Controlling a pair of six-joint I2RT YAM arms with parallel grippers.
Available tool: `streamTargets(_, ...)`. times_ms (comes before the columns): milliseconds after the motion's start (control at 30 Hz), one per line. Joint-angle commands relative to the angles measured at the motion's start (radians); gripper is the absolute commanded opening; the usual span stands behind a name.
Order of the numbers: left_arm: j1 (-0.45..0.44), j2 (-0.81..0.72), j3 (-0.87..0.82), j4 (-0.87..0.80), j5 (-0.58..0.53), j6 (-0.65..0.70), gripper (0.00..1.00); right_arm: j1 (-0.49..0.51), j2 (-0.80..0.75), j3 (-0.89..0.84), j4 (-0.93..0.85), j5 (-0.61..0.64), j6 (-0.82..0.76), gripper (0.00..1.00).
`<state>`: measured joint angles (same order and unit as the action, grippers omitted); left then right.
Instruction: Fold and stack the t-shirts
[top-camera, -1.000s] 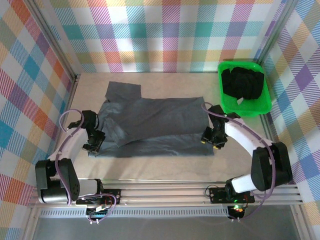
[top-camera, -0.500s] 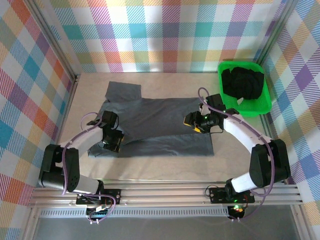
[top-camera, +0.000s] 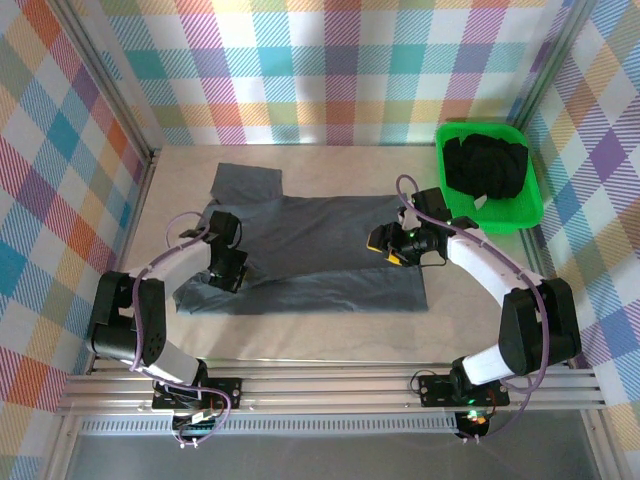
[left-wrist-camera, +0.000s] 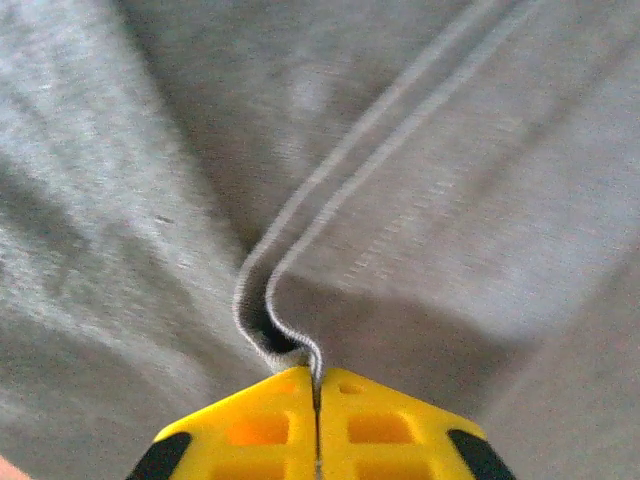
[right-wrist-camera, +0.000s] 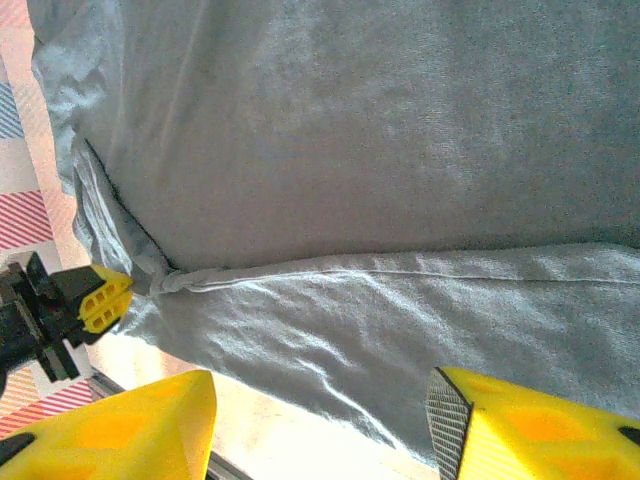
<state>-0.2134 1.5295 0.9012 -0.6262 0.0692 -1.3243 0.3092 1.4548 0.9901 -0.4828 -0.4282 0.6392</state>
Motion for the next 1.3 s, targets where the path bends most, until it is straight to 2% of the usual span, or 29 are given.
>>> streamTargets(0, -0.021, 0.025, 0.047, -0.049, -0.026, 0.041, 0.03, 0.004, -0.028, 0.004, -0.002, -0.006, 0.005, 0.58)
streamTargets(233, -0.056, 0.105, 0.163, -0.075, -0.037, 0.105, 0.0, 0.004, -0.018, 0.013, -0.005, 0.003, 0.011, 0.57)
streamTargets(600, -0.147, 0.37, 0.52, -0.201, -0.089, 0.339, 0.0, 0.004, -0.005, 0.033, -0.023, 0.015, 0.016, 0.56)
streamTargets(800, -0.176, 0.496, 0.653, -0.248, -0.121, 0.455, 0.0, 0.002, -0.004, 0.041, -0.034, 0.013, 0.013, 0.56)
streamTargets(1267, -0.25, 0.572, 0.765, -0.313, -0.17, 0.624, 0.0, 0.0, 0.036, 0.046, -0.033, 0.006, 0.017, 0.56)
